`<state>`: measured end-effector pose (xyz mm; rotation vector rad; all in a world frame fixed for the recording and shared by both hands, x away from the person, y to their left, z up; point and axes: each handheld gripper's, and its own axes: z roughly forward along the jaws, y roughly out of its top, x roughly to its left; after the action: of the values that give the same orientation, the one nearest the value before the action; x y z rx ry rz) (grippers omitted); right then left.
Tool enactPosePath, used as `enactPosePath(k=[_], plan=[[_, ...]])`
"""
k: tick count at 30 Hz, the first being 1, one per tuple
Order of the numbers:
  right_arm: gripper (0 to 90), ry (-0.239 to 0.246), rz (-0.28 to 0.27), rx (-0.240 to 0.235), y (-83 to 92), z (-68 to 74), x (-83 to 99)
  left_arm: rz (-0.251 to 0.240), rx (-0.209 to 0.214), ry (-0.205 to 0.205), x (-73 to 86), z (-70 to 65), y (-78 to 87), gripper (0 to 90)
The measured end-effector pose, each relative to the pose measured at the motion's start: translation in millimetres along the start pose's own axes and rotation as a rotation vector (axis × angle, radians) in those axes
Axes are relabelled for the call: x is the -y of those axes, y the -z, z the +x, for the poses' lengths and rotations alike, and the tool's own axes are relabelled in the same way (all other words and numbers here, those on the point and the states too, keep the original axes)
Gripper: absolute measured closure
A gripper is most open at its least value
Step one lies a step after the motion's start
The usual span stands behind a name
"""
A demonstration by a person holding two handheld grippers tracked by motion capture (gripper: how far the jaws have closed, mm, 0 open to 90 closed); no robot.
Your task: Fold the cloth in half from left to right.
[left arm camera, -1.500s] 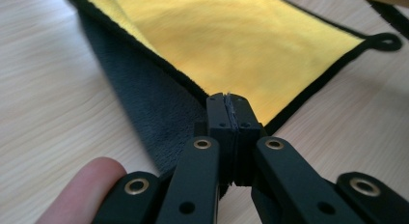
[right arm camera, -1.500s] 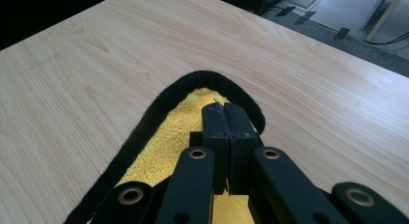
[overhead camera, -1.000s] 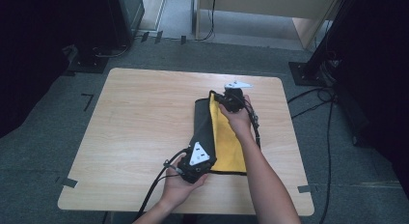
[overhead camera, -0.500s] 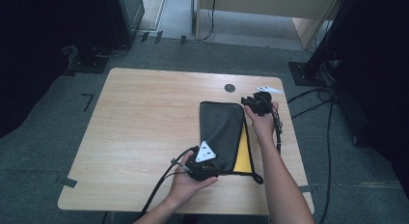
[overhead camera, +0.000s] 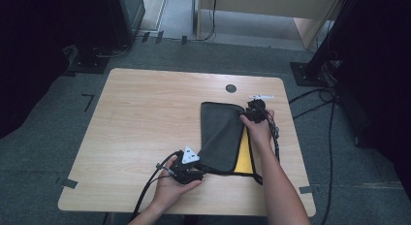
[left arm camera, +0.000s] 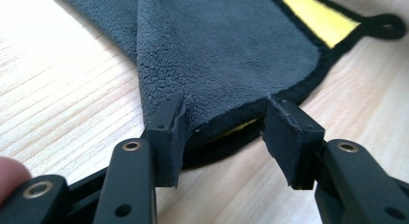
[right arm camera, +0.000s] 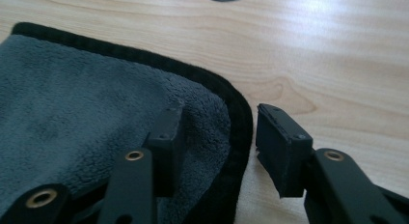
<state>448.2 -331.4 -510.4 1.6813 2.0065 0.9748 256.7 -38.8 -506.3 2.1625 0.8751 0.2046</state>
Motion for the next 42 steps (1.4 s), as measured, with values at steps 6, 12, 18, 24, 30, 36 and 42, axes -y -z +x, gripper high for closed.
enactPosePath(k=[6, 12, 18, 24, 30, 36, 42], plan=[[77.7, 0.021, -0.027, 0.0, -1.7, 5.2, 5.2, 0.044, -0.089, -0.091, -1.7, -2.6, -4.6, 77.9], [81.3, 0.035, -0.021, 0.034, -8.6, 23.5, 0.2, 0.077, -0.092, -0.122, 6.0, 10.7, 10.1, 85.8], [81.6, 0.055, -0.017, -0.001, -22.9, 56.6, -6.7, 0.085, -0.155, -0.093, 23.5, 39.6, 35.8, 85.9], [81.7, 0.068, -0.014, -0.057, -39.5, 99.5, -12.4, 0.091, -0.245, 0.0, 50.2, 79.9, 74.0, 86.0], [78.4, 0.128, -0.019, -0.065, -52.0, 139.9, -15.8, 0.056, -0.237, 0.028, 69.0, 86.2, 92.8, 84.4], [60.8, 0.043, -0.05, -0.102, -37.1, 124.2, -13.8, -0.138, -0.066, 0.063, 69.1, 87.5, 107.3, 60.9], [60.2, 0.012, -0.044, -0.139, 9.3, 107.2, 19.0, -0.24, -0.047, 0.144, 68.6, 105.3, 120.3, 54.4]])
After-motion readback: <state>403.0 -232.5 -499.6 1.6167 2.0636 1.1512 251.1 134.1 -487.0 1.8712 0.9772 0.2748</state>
